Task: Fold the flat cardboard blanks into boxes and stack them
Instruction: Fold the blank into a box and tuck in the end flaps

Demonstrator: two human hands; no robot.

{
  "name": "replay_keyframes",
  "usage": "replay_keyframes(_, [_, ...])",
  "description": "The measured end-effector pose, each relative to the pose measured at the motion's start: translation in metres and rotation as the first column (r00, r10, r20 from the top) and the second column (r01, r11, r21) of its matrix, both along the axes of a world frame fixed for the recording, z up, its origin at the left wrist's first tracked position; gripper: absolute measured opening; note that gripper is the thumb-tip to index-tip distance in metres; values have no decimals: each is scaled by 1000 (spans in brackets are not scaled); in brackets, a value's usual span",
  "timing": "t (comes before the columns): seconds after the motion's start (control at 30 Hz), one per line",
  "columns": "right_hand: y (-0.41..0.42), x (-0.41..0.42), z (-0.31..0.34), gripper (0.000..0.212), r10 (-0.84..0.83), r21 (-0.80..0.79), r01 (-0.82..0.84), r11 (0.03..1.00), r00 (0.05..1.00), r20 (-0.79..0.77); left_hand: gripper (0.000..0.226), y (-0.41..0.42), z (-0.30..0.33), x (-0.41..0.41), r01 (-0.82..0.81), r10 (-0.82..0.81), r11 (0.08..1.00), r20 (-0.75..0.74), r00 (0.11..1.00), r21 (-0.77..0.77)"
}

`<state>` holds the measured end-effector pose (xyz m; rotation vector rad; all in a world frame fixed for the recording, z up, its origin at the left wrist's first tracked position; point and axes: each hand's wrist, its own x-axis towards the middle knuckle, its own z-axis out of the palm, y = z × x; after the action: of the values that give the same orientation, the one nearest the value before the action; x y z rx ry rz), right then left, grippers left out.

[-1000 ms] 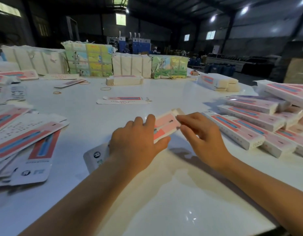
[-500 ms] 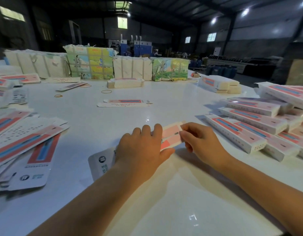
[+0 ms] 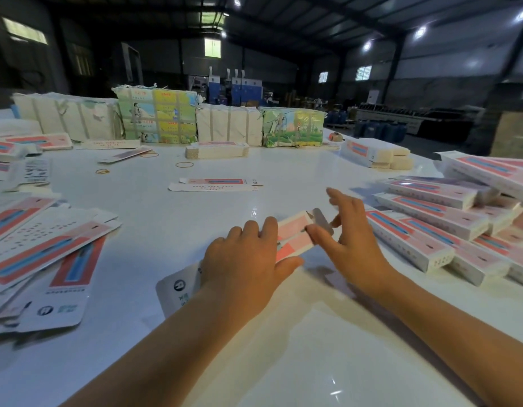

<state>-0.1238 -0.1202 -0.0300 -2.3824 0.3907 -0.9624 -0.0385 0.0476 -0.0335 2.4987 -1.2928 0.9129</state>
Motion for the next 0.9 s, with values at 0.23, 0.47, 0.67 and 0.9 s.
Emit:
replay_keyframes(0.23, [6,1,2,19,307,719,-276,638,947,90,66,-3,0,-6,20,-19,1000,-26,999,9])
replay_keyframes(0.47, [16,0,-11,36,202,143,-201,969,979,12,67,-8,-3,-7,-21,22,999,-27,999,44])
replay_keyframes(0.67, [6,5,0,39,297,632,-376,678,926,232,72,-6,-1,-5,-3,3,1000,-37,999,-16])
replay_keyframes(0.9, [4,2,1,46,285,572,-338,748,941,183,70,-7,-1,-8,5,-4,1000,-25,1000,17])
